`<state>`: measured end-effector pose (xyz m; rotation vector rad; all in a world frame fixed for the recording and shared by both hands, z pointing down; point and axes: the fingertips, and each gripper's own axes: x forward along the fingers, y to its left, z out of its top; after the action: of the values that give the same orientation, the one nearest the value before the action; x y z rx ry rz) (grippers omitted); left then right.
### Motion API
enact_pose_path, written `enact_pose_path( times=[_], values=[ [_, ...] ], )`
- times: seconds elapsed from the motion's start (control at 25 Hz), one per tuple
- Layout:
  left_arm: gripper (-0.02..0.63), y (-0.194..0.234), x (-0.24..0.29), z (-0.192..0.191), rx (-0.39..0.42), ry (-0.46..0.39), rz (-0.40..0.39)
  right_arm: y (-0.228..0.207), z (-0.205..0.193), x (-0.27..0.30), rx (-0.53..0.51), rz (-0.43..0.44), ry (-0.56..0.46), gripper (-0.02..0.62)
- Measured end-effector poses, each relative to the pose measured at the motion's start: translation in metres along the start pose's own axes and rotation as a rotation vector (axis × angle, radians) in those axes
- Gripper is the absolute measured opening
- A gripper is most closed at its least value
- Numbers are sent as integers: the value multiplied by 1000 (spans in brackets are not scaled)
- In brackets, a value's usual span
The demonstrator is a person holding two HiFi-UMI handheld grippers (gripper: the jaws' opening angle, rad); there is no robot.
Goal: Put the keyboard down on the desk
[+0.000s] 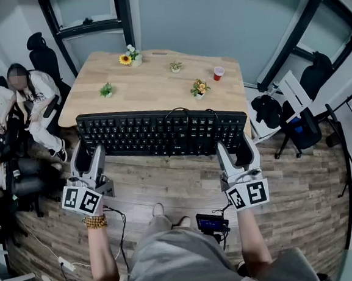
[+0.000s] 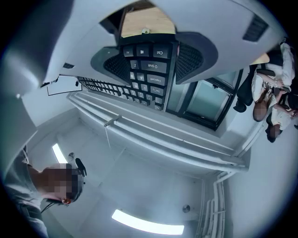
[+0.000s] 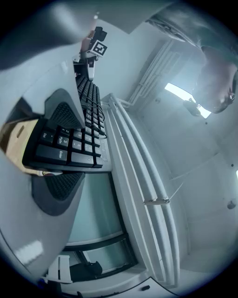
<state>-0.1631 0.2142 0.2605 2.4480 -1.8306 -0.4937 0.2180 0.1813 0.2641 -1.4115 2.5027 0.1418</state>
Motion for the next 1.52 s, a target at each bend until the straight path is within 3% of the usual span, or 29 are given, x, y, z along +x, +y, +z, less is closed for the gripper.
enact_pose_path(
  times=[0.36,0.72,0.92,1.28,1.52],
  values=[
    [299,-13,-11,12,-23,-39,46,2,28,-10,39,102,-65,299],
    [299,-5,-12,-11,-22,-35,58,-5,0,-3,54,99,-46,296],
    [299,58,53,-31,-82,-3,41,-12,-22,73,27,60,7,296],
    [298,135,152,-41,-164,1,-35,-19,-30,171,-34,-33,44,296],
    [297,204,240,-78,-207,49,-42,-43,-79,261,-36,-69,105,296]
  ],
)
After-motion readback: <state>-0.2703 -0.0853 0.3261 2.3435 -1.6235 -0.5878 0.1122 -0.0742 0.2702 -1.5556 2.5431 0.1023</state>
